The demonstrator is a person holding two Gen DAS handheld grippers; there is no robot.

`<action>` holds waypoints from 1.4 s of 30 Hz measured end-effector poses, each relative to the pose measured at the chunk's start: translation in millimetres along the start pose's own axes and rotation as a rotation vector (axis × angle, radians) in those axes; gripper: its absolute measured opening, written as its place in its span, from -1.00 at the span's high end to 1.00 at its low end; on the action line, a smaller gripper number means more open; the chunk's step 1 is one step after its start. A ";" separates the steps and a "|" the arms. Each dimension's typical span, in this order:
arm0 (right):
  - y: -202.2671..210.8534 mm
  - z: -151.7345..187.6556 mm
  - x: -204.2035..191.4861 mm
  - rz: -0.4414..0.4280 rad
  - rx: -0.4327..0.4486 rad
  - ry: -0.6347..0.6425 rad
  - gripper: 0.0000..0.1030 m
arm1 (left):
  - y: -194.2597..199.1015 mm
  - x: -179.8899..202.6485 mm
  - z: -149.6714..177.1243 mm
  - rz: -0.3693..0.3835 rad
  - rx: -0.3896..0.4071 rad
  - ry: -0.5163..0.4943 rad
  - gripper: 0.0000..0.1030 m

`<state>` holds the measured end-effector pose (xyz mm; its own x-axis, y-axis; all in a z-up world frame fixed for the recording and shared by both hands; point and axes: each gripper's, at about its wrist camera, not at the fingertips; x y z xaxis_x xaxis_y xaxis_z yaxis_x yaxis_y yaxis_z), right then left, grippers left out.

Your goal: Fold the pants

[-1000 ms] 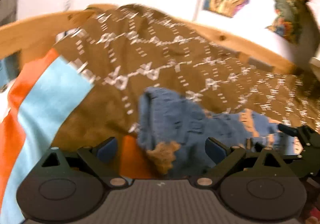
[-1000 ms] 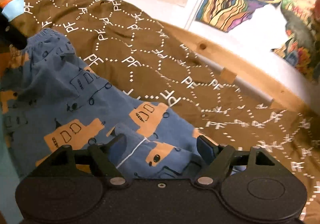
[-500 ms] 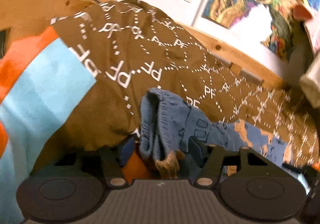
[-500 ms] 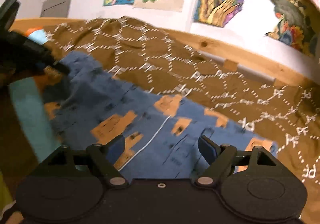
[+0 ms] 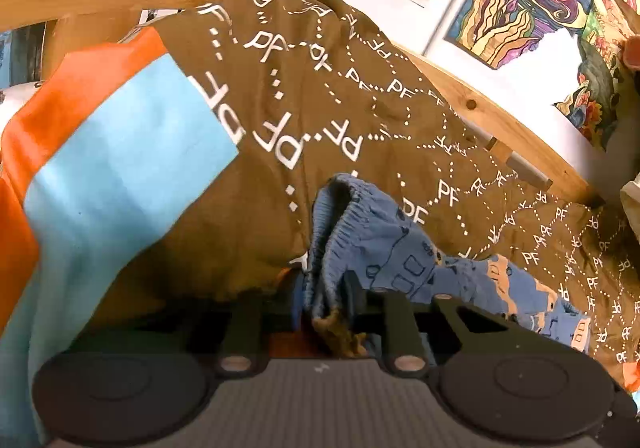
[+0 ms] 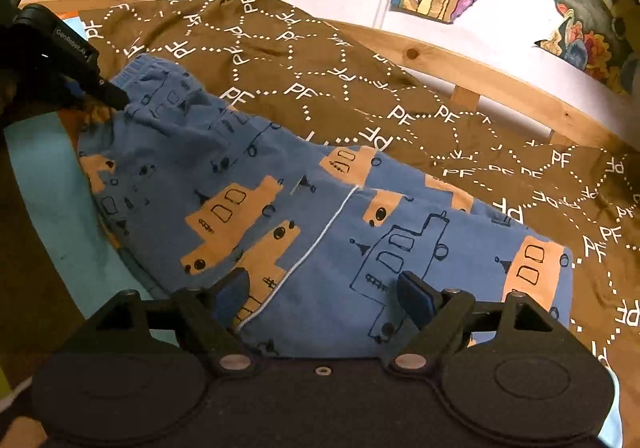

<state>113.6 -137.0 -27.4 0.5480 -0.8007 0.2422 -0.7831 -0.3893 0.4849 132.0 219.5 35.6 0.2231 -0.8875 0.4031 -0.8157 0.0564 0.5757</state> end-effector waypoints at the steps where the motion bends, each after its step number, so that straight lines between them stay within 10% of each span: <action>1: 0.2 -0.1 -1.3 0.004 0.000 0.006 -0.62 | 0.4 3.0 0.0 -0.009 0.001 -0.005 0.63; 9: 1.1 -0.1 1.6 0.002 -0.003 -0.010 -0.65 | 8.7 18.1 -4.7 -0.031 0.001 0.014 0.69; 25: 17.0 0.7 17.1 -0.004 0.048 -0.043 -0.69 | 49.0 124.1 -5.9 0.188 0.083 -0.297 0.70; 42: 69.7 37.6 152.8 0.226 0.042 -0.115 -0.81 | -31.8 259.6 89.5 0.510 -0.128 -0.639 0.59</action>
<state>131.7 -303.6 11.8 0.3221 -0.9151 0.2424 -0.8949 -0.2107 0.3935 168.1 -53.6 58.3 -0.5363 -0.8253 0.1768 -0.6588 0.5403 0.5236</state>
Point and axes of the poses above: each gripper's, at about its wrist camera, not at the fingertips, and y roughly against the way its jaws point, x to its right, z to its underside, and after that the axes turned 3 degrees about y, right-handed
